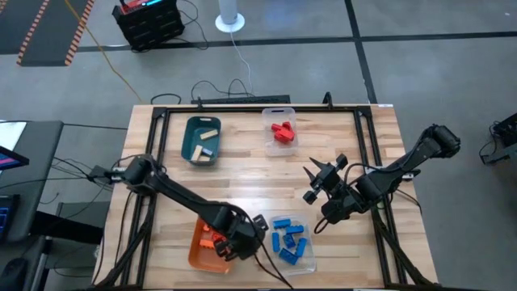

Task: Sort blocks
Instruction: Put the brown wooden block into the blue bin

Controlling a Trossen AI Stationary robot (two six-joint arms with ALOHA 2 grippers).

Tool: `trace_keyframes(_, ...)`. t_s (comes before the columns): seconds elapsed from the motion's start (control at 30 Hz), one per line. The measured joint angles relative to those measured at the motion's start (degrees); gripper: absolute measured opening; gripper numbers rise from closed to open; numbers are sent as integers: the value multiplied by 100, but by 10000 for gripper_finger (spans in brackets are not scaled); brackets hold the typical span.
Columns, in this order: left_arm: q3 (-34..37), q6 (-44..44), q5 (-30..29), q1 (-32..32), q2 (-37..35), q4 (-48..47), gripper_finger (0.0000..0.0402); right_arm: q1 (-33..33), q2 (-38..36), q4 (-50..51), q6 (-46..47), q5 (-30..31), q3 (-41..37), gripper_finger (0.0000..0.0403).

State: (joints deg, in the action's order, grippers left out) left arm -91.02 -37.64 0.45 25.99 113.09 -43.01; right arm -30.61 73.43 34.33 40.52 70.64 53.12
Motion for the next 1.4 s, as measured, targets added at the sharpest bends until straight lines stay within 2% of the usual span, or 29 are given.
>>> trace_keyframes(0.27,-351,-398,74,154,508,13,177,-52,0,0,2,-10,0,136)
trace_keyframes(0.47,-503,-668,226,141,618,192,177,-50,-2,46,114,-23,0,136)
trace_keyframes(0.57,-485,-788,251,146,613,393,177,-48,-12,647,781,-42,0,136)
trace_keyframes(0.73,-429,-853,544,139,613,519,177,-85,-58,2556,2888,-122,0,136)
trace_keyframes(0.83,-363,-957,560,123,621,822,177,-192,-33,3053,3582,-132,-2,136)
trace_keyframes(1.0,-386,-957,873,-84,765,1011,177,-289,-24,3072,3619,-132,0,136)
trace_keyframes(1.4,-380,-1295,970,-184,1164,1047,177,-324,-24,3092,3663,-93,-105,136)
